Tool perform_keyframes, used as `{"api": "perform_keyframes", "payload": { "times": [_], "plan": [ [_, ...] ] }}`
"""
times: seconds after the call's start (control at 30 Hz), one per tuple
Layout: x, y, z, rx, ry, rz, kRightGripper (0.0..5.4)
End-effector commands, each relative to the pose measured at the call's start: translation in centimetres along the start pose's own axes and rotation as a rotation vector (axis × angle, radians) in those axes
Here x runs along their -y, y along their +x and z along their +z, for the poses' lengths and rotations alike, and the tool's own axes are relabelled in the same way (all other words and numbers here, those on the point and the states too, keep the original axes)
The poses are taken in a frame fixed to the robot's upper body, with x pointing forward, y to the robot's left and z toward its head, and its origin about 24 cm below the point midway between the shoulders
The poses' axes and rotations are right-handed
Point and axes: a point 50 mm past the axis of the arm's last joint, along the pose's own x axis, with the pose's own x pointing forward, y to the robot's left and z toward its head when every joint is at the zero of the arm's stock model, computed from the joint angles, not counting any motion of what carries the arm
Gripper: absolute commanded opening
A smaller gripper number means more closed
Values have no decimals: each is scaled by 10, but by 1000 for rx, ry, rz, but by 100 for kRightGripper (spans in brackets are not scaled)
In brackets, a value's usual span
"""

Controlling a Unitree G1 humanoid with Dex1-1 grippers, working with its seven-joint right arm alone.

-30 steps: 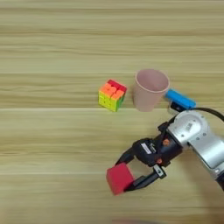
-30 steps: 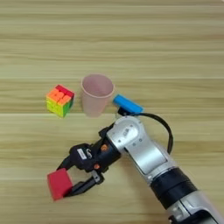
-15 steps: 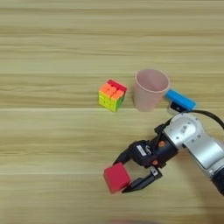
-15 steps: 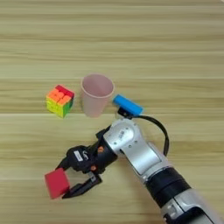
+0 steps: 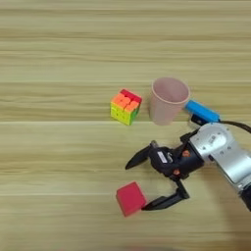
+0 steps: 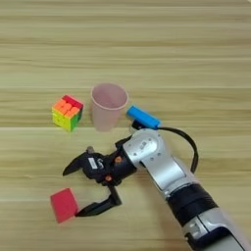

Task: Move the objects on the table

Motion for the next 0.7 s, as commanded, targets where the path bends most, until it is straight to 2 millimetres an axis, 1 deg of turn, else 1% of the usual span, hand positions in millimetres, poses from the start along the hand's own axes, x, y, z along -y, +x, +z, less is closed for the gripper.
{"api": "perform_keyframes", "payload": {
  "times": [0.03, 0.2, 0.43, 0.47, 0.6, 0.7],
  "plan": [
    [16, -33, 10, -31, -67, -149, 537],
    [14, -50, 3, -37, -44, -215, 537],
    [13, -68, 1, -20, -29, -298, 537],
    [13, -70, 4, -2, -32, -308, 537],
    [11, -78, 24, 93, -83, -336, 537],
    [9, -89, 28, 113, -87, -366, 537]
  ]
}}
